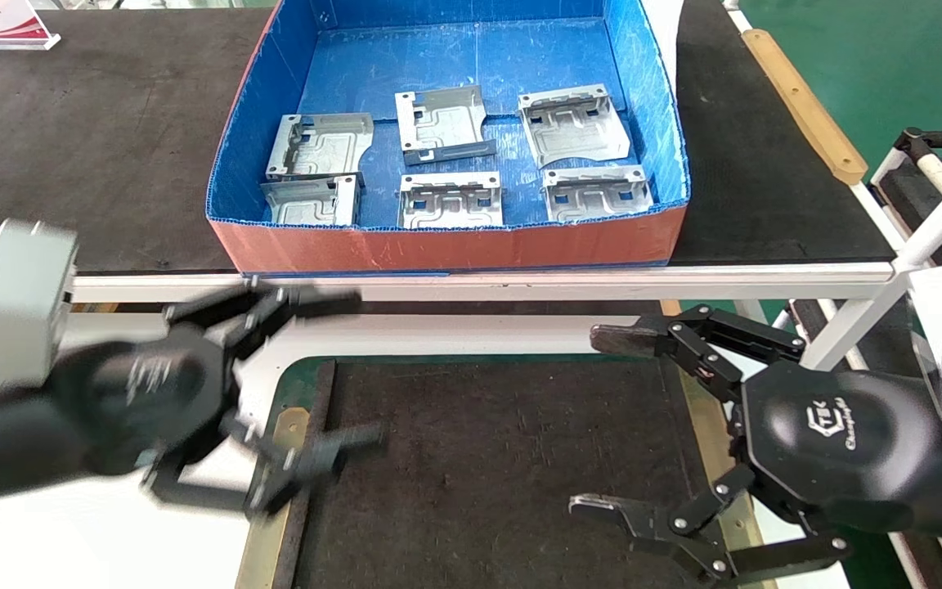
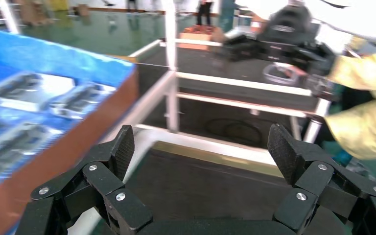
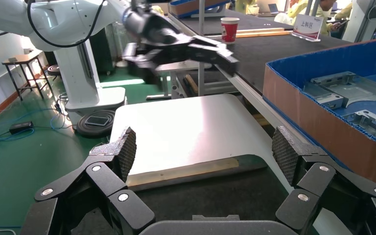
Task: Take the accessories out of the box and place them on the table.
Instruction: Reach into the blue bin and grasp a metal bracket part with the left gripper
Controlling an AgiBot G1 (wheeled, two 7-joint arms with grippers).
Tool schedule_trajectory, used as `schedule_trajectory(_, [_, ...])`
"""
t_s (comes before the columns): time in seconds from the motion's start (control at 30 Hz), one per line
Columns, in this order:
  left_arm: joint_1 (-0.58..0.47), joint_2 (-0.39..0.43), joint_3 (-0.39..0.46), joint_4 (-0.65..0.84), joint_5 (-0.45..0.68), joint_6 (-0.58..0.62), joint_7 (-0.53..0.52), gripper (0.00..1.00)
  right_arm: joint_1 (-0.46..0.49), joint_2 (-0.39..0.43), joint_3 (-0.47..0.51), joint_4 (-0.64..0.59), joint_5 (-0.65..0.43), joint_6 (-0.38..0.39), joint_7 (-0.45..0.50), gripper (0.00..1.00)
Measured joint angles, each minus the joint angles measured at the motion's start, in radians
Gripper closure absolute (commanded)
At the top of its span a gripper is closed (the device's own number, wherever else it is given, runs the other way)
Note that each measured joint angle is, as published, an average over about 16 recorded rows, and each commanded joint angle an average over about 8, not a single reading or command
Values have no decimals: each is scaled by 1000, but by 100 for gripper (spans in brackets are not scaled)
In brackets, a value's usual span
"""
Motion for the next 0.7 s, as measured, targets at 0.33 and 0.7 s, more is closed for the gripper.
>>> schedule_trajectory(0.33, [-128, 100, 66, 53, 157, -180, -92, 0, 0, 0, 0, 0, 0, 0, 0, 0])
schedule_trajectory(0.7, [-279, 224, 148, 176, 341, -333, -157, 0, 0, 0, 0, 0, 0, 0, 0, 0])
